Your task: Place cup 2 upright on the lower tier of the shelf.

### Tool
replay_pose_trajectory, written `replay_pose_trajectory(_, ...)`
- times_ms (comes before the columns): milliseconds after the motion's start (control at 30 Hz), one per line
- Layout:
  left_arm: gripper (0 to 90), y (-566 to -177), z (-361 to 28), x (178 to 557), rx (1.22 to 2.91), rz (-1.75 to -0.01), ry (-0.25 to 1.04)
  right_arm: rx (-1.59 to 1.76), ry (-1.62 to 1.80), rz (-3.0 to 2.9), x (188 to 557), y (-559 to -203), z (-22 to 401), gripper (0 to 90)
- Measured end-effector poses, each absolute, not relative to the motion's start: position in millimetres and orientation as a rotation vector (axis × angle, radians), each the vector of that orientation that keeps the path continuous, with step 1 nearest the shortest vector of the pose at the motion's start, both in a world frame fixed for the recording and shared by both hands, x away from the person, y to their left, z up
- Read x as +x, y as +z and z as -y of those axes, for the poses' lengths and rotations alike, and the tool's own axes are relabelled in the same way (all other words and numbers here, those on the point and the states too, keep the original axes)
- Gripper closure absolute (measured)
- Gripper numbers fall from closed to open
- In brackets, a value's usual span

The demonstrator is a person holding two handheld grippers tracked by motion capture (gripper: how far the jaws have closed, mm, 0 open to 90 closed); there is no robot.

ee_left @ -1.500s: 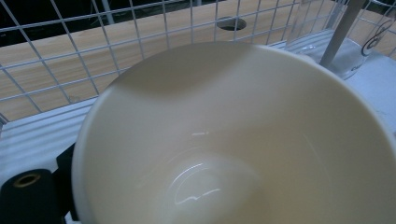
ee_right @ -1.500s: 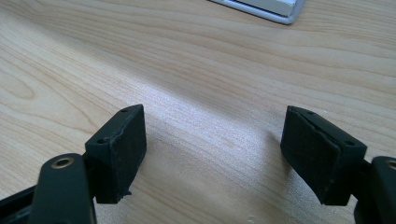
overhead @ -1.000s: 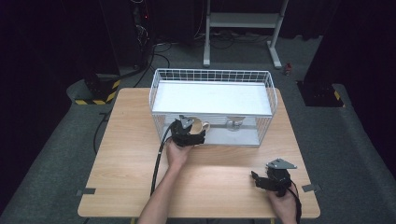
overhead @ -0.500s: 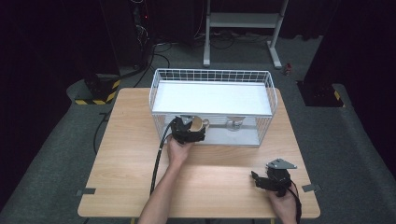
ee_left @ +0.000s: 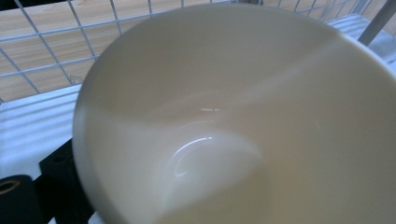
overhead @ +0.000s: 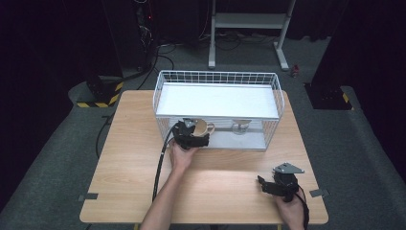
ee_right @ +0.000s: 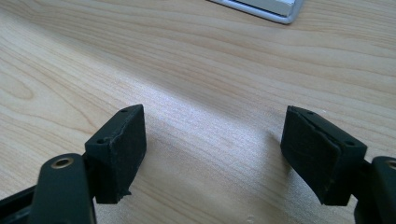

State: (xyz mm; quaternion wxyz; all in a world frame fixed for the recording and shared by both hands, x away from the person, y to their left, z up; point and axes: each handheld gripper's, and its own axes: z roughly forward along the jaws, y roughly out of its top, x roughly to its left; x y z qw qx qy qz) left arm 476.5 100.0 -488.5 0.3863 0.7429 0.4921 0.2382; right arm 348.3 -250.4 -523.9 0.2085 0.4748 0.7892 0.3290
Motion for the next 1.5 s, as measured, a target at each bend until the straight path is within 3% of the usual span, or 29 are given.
replay_pose_trajectory(733, 8.4, -486.7, -104.9, 458.0, 1.901, -1.246, 0.619, 1.321, 0.915, -2.196, 348.3, -523.9, 250.4, 22.4)
replay_pose_trajectory(1033, 7.7, -487.2, -105.7, 464.7, 1.909, -1.264, 0.578, 1.321, 0.915, -2.196, 348.3, -523.9, 250.4, 22.5)
replay_pose_trajectory(1300, 8.1, -486.2, -108.0, 473.2, 1.901, -1.294, 0.638, 1.321, 0.915, -2.196, 348.3, -523.9, 250.4, 22.4)
replay_pose_trajectory(1500, 1.6, -481.0, -110.1, 469.8, 1.888, -1.242, 0.594, 1.321, 0.915, -2.196, 348.3, -523.9, 250.4, 22.4)
